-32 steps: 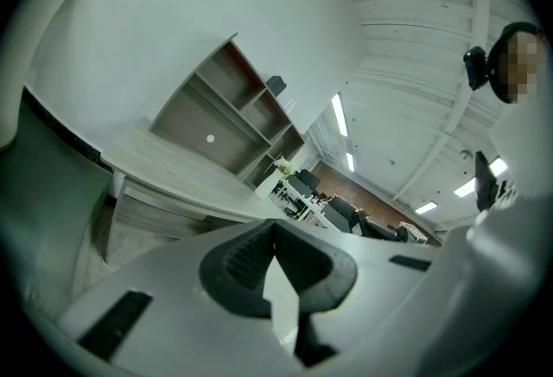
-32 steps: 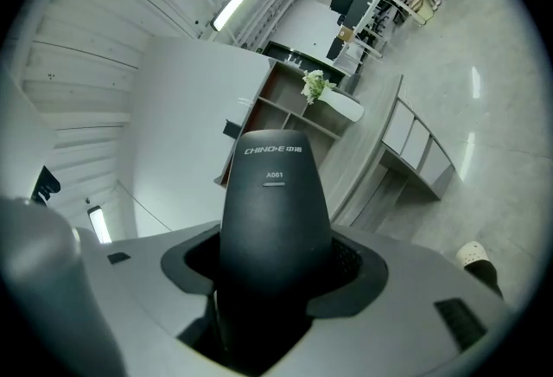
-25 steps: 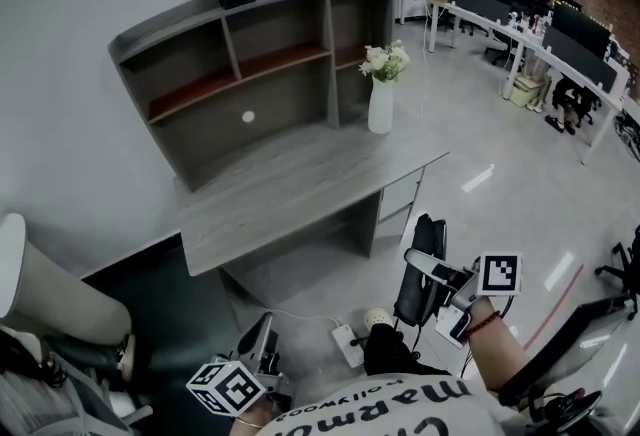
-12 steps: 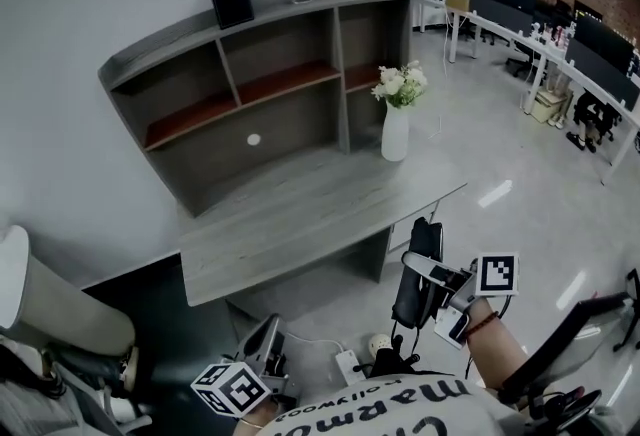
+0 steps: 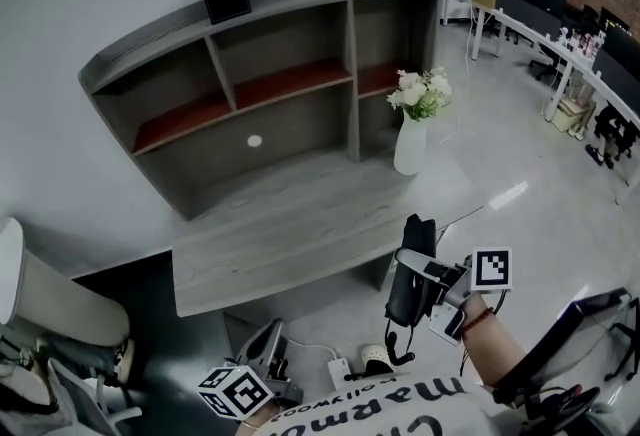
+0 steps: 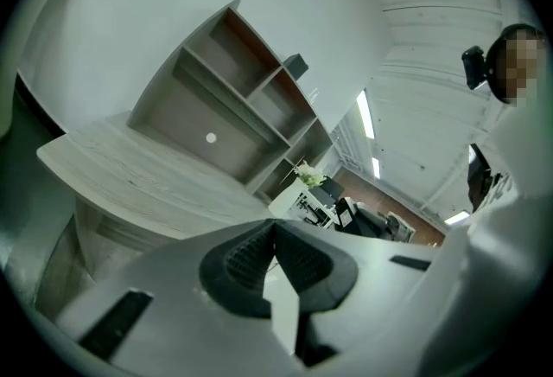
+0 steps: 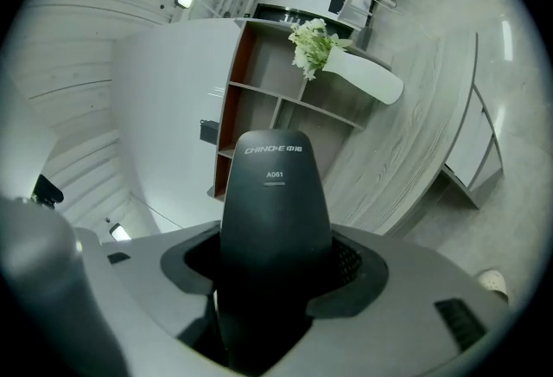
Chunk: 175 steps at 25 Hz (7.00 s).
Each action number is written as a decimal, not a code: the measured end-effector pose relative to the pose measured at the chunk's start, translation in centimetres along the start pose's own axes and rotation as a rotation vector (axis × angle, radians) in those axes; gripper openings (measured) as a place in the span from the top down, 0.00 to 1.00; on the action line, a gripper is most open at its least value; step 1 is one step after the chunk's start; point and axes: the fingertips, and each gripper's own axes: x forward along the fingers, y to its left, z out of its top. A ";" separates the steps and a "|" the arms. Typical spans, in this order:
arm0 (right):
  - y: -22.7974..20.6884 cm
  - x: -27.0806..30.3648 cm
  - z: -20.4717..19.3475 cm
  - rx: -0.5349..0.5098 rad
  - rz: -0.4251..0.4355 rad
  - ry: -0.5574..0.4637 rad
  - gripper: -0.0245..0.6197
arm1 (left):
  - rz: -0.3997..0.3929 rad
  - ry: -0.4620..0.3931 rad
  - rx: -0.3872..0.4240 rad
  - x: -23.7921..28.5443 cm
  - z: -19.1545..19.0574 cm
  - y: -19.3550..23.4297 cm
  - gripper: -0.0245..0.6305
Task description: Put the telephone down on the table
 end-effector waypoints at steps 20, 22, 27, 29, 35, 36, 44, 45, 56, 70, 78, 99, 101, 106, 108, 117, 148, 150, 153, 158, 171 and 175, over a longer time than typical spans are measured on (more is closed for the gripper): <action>-5.7 7.6 5.4 0.231 0.090 0.166 0.52 | 0.150 -0.067 -0.041 7.5 1.2 0.9 0.95; -6.0 8.1 5.4 0.237 0.087 0.183 0.52 | 0.161 -0.064 -0.054 8.1 1.2 1.0 0.95; -6.3 8.7 5.6 0.269 0.108 0.201 0.52 | 0.155 -0.066 -0.037 9.5 1.8 0.3 0.95; -6.5 8.9 5.9 0.280 0.120 0.195 0.52 | 0.157 -0.064 -0.032 9.8 1.8 0.1 0.95; -7.5 8.6 6.0 0.301 0.119 0.182 0.52 | 0.187 -0.077 -0.024 10.1 1.8 -0.2 0.95; -7.9 8.6 5.9 0.298 0.107 0.184 0.52 | 0.195 -0.080 -0.025 10.0 1.8 -0.2 0.95; -9.2 10.1 5.6 0.314 0.052 0.182 0.52 | 0.230 -0.061 -0.021 9.9 1.5 -0.2 0.95; -9.1 10.5 5.6 0.315 0.052 0.181 0.52 | 0.232 -0.062 -0.020 9.9 1.6 -0.2 0.95; -7.8 14.8 6.8 0.313 0.075 0.164 0.52 | 0.184 -0.151 -0.066 10.6 3.9 1.0 0.95; -10.9 23.1 7.3 0.278 -0.063 0.217 0.52 | 0.145 -0.037 -0.050 16.4 6.9 6.2 0.95; -14.2 28.6 6.0 0.236 -0.179 0.287 0.52 | 0.065 0.090 0.000 20.8 6.7 9.5 0.95; -20.1 37.0 4.1 0.190 -0.425 0.443 0.52 | 0.088 0.249 -0.078 24.7 5.6 16.4 0.95; -20.5 37.3 4.0 0.187 -0.446 0.450 0.52 | 0.085 0.251 -0.084 24.8 6.0 16.7 0.95; -20.7 38.3 4.1 0.167 -0.470 0.466 0.52 | 0.078 0.242 -0.079 25.6 7.2 17.5 0.95; -20.8 38.6 4.1 0.159 -0.478 0.471 0.52 | 0.075 0.238 -0.080 25.8 7.4 17.6 0.95; -21.3 39.1 4.2 0.142 -0.502 0.500 0.52 | 0.090 0.226 -0.090 25.7 7.2 18.1 0.95; -21.9 39.4 2.3 -0.286 -0.726 0.729 0.52 | 0.118 0.211 -0.101 25.0 7.4 19.0 0.95; -21.8 39.4 2.1 -0.349 -0.728 0.746 0.52 | 0.117 0.209 -0.101 25.0 7.4 19.0 0.95; -21.8 39.3 1.9 -0.402 -0.735 0.747 0.52 | 0.114 0.210 -0.103 24.8 7.3 18.8 0.95; -21.8 39.3 1.9 -0.410 -0.737 0.741 0.52 | 0.123 0.203 -0.110 24.3 7.3 19.0 0.95; -21.8 39.1 1.4 -0.603 -0.758 0.794 0.52 | 0.160 0.167 -0.121 22.9 7.5 19.1 0.95; -21.8 38.9 1.0 -0.714 -0.750 0.807 0.52 | 0.171 0.159 -0.123 22.5 7.3 18.9 0.95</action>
